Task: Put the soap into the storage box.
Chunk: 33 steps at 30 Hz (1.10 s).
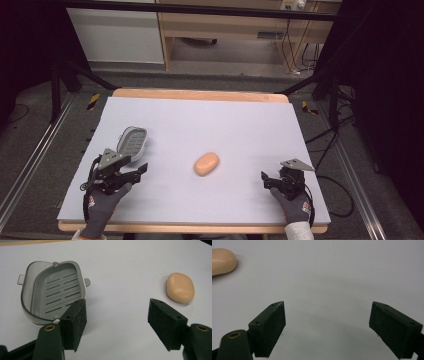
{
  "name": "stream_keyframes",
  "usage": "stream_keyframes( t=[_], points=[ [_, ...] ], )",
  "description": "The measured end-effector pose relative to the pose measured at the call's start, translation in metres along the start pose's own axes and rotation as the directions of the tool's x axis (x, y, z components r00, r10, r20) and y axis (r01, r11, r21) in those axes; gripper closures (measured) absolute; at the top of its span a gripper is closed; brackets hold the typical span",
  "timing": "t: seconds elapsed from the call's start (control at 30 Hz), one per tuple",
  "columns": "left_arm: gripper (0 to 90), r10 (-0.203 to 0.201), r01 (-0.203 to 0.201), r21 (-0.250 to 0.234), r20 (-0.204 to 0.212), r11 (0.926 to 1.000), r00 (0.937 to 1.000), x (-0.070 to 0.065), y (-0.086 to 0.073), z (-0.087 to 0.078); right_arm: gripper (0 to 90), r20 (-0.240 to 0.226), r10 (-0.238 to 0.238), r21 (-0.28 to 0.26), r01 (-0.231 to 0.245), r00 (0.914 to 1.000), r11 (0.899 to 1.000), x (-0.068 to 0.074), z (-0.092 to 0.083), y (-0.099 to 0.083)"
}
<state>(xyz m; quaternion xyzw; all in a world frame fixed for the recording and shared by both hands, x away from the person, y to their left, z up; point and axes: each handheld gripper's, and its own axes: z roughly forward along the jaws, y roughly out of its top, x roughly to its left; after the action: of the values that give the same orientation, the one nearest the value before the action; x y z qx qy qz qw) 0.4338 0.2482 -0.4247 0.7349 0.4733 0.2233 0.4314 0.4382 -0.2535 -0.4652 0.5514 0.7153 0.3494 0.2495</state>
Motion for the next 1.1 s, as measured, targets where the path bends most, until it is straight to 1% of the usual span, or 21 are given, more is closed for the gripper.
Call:
stream_keyframes(
  t=[0.13,0.2,0.23,0.27,0.33,0.43,0.53,0.77,0.8,0.93,1.1],
  points=[
    [30.4,0.017,-0.017,0.002,0.012,0.9998,0.9998,-0.006,0.007,0.005,13.8,-0.009,-0.009,-0.006,0.009,0.9999,1.0,0.001,0.0,0.001],
    [30.3,0.025,-0.025,0.003,0.019,0.9997,0.9995,-0.009,0.011,0.007,13.5,-0.003,-0.012,-0.007,0.012,0.9999,1.0,0.001,0.0,0.001],
    [30.2,0.035,-0.035,0.006,0.024,0.9994,0.9991,-0.011,0.014,0.008,13.4,-0.002,-0.014,-0.007,0.014,0.9999,1.0,0.001,0.0,0.001],
    [30.1,0.033,-0.033,0.001,0.03,0.9995,0.999,-0.013,0.017,0.01,13.3,-0.002,-0.014,-0.006,0.014,0.9999,1.0,0.001,0.0,0.001],
    [30.0,0.046,-0.046,-0.002,0.039,0.9989,0.9982,-0.018,0.022,0.011,13.3,-0.001,-0.009,-0.006,0.009,1.0,1.0,0.001,0.0,0.002],
    [29.8,0.052,-0.051,-0.009,0.051,0.9986,0.9974,-0.025,0.029,0.014,13.3,-0.005,-0.012,-0.006,0.012,0.9999,1.0,0.001,0.0,0.002],
    [29.5,0.061,-0.061,-0.006,0.061,0.9981,0.9963,-0.031,0.034,0.018,13.2,-0.006,-0.01,-0.007,0.01,0.9999,1.0,0.001,0.0,0.002],
    [29.0,0.08,-0.08,0.0,0.091,0.9968,0.9927,-0.046,0.045,0.029,12.8,-0.013,0.003,-0.008,-0.003,0.9999,1.0,0.001,-0.001,0.002],
    [28.9,0.079,-0.079,-0.003,0.094,0.9969,0.9925,-0.048,0.047,0.031,12.8,-0.015,-0.001,-0.01,0.001,0.9999,1.0,0.0,-0.001,0.003],
    [28.5,0.093,-0.094,0.002,0.107,0.9956,0.9899,-0.057,0.054,0.036,12.8,-0.016,-0.009,-0.01,0.009,0.9998,1.0,0.001,0.0,0.003],
    [28.2,0.101,-0.102,0.002,0.127,0.9948,0.9868,-0.068,0.061,0.044,12.8,-0.019,-0.006,-0.011,0.006,0.9998,1.0,0.001,-0.001,0.003]
  ],
)
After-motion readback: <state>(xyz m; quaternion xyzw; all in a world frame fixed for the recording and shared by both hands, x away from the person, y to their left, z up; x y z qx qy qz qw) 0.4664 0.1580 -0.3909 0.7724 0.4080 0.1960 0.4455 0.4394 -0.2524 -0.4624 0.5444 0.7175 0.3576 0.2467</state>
